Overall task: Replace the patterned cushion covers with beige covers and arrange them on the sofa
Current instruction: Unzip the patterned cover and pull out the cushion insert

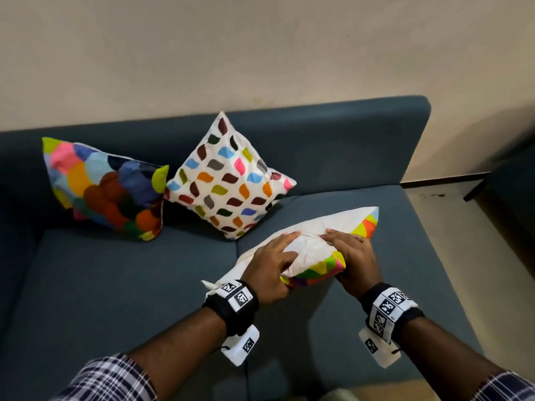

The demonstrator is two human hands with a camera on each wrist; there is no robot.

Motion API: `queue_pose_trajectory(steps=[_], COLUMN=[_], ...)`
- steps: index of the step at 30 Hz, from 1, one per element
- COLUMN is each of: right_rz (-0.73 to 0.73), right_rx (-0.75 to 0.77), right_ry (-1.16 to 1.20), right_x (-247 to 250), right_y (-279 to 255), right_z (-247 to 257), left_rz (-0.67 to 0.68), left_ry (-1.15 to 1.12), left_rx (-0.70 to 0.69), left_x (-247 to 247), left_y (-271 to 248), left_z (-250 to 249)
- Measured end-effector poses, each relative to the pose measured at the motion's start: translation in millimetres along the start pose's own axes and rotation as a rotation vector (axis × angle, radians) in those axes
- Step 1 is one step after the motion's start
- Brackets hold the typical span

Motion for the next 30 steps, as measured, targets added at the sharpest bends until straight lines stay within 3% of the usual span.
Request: queue_pose_trajectory(steps=[4, 11, 16, 24, 30], right_rz=[-0.003, -0.003, 0.009, -0.018, 0.010], right_rx=[-0.001, -0.003, 0.020, 0.106, 0.063], right_ry=[0.087, 0.260, 0.365, 0.330, 0.353], right_x=[-41, -93, -138, -160, -170], right_y=[-17, -18, -38, -97, -142], right_z=[28, 27, 6, -31, -51], left_rz=[-0.048, -0.182, -0.267, -0.372, -0.296], left_ry=[0.005, 0.091, 0.197, 0.210, 0.301], left_rx=[0.058, 0.131, 0.165, 0.113, 0.152], left_x=[8, 7, -30, -99, -150], left_y=[-53, -89, -110, -141, -155], left_z=[19, 53, 82, 96, 99])
Point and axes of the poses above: each hand's wrist, its own y-axis towards the middle knuckle, its own x-axis out of the back of the hand, z = x × y, the point moved 8 cm from there along y, towards the middle knuckle, and after that the axes turned 2 degrees about y, right-handed, at the moved point
